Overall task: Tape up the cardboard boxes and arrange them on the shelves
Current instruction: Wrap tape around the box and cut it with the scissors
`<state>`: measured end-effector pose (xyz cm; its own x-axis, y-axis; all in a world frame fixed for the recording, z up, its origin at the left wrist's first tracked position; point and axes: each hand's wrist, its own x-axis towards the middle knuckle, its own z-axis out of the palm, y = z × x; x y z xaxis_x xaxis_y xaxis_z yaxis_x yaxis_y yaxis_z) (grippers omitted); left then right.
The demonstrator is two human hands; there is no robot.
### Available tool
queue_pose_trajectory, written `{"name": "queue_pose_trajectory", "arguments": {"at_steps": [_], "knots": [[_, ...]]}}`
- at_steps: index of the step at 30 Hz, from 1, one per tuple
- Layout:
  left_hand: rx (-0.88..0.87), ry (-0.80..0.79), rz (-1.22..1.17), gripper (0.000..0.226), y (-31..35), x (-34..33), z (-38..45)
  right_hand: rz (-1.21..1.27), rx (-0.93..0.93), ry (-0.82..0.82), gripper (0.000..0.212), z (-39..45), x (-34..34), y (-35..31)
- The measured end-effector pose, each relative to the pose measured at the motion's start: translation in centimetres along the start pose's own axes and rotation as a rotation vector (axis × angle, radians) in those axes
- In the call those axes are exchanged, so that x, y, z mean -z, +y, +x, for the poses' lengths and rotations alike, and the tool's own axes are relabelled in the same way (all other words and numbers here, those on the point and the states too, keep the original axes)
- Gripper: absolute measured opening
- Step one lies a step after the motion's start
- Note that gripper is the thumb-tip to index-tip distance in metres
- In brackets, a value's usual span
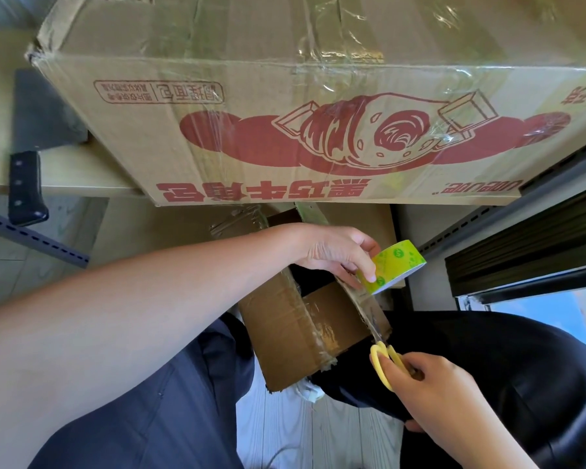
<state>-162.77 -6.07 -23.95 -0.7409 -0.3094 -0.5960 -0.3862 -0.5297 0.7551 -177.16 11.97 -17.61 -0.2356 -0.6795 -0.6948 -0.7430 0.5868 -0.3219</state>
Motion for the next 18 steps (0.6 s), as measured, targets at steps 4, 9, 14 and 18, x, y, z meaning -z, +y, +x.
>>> {"name": "queue_pose_trajectory", "arguments": {"at_steps": [4,9,14,18], "knots": [[0.013,-0.052,-0.057,0.032,0.1,0.1,-0.1,0.012,0.026,-0.004,0.043,-0.2,0.0,-0.1],[-0.013,-0.063,-0.107,0.017,0.2,-0.1,-0.1,0.079,0.013,-0.036,0.047,0.7,0.1,-0.6],[-0.044,-0.016,-0.128,0.017,0.0,-0.1,0.4,0.122,-0.028,-0.034,0.047,1.7,0.2,-0.8],[-0.087,-0.004,-0.073,0.022,0.4,-0.3,0.7,0.138,-0.026,-0.028,0.043,2.3,0.2,-0.8]]}}
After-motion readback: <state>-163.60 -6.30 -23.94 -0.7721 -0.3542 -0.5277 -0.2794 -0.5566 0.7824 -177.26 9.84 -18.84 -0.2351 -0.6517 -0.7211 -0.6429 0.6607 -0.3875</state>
